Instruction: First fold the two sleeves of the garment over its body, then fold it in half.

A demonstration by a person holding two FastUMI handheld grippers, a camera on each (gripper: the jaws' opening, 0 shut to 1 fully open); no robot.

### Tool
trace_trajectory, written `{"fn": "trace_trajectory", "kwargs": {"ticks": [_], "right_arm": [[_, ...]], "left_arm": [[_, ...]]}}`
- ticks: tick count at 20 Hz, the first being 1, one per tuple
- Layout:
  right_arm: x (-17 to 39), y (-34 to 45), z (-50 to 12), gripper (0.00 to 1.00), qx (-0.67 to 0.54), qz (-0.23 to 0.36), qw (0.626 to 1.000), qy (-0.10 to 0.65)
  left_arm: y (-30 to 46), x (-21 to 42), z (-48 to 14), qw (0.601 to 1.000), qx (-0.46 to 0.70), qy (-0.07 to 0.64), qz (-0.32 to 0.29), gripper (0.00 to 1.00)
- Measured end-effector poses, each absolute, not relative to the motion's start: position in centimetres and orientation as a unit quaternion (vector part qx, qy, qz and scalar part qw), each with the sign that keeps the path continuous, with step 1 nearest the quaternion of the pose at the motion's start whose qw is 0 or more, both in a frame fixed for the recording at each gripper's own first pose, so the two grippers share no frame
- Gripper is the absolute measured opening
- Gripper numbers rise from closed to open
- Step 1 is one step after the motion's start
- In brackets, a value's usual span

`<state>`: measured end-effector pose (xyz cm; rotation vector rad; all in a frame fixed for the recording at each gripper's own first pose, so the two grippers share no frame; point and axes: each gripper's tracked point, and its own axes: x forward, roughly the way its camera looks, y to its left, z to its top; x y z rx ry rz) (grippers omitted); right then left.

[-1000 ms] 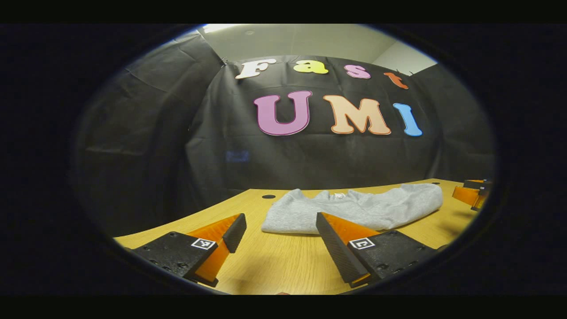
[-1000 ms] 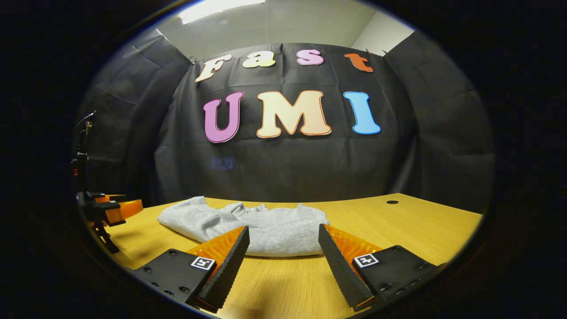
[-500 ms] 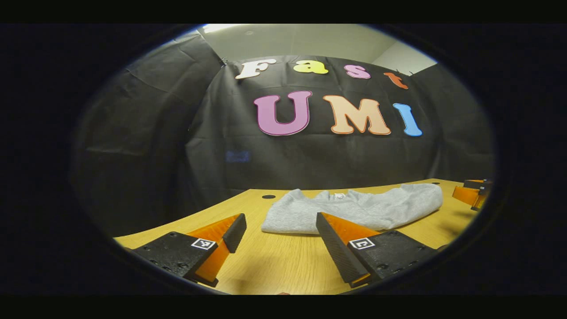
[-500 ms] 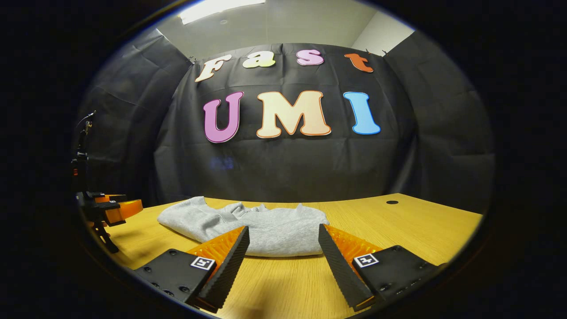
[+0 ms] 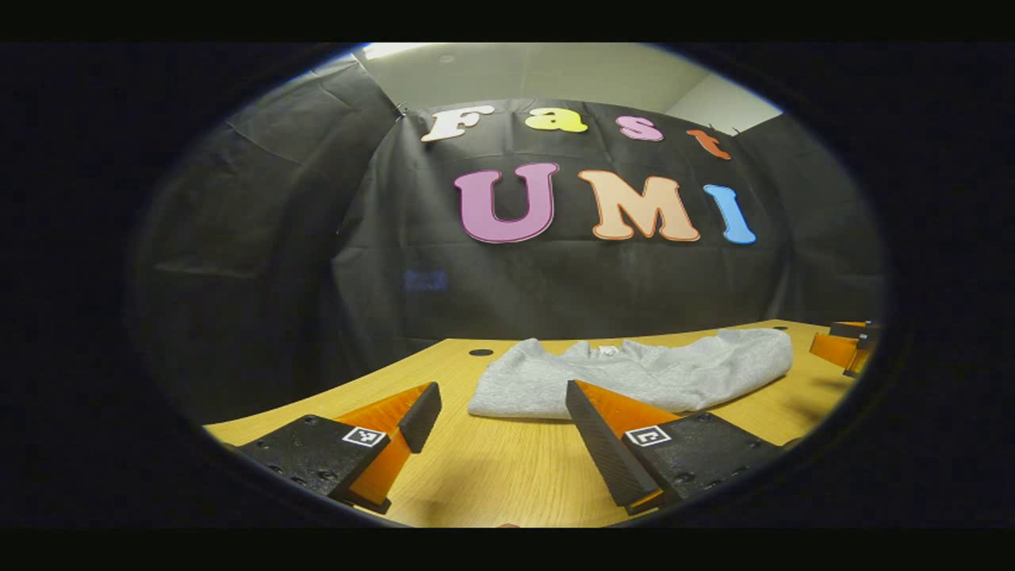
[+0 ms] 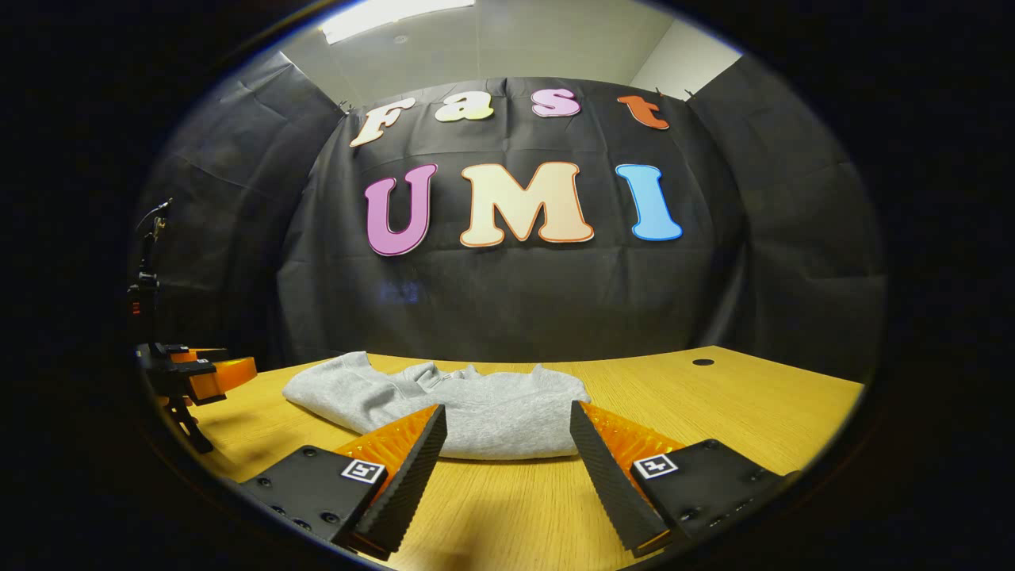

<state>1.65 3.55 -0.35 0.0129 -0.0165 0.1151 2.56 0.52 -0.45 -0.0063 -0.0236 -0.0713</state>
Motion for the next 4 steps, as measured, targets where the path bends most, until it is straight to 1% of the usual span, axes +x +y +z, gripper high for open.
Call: {"fn": "trace_trajectory", "kwargs": {"ticks": [1,3,4], "right_arm": [[1.66,3.56,-0.37,0.97,0.006,0.057,0.998,-0.008],[1.69,3.58,-0.32,0.97,0.006,0.057,0.998,-0.008],[1.64,3.55,-0.32,0.97,0.007,0.057,0.998,-0.008]], "left_arm": [[0.50,2.51,-0.42,0.999,-0.003,-0.012,-0.036,0.93],[0.55,2.54,-0.51,0.999,-0.003,-0.012,-0.036,0.93],[0.59,2.51,-0.50,0.999,-0.004,-0.011,-0.036,0.92]]}}
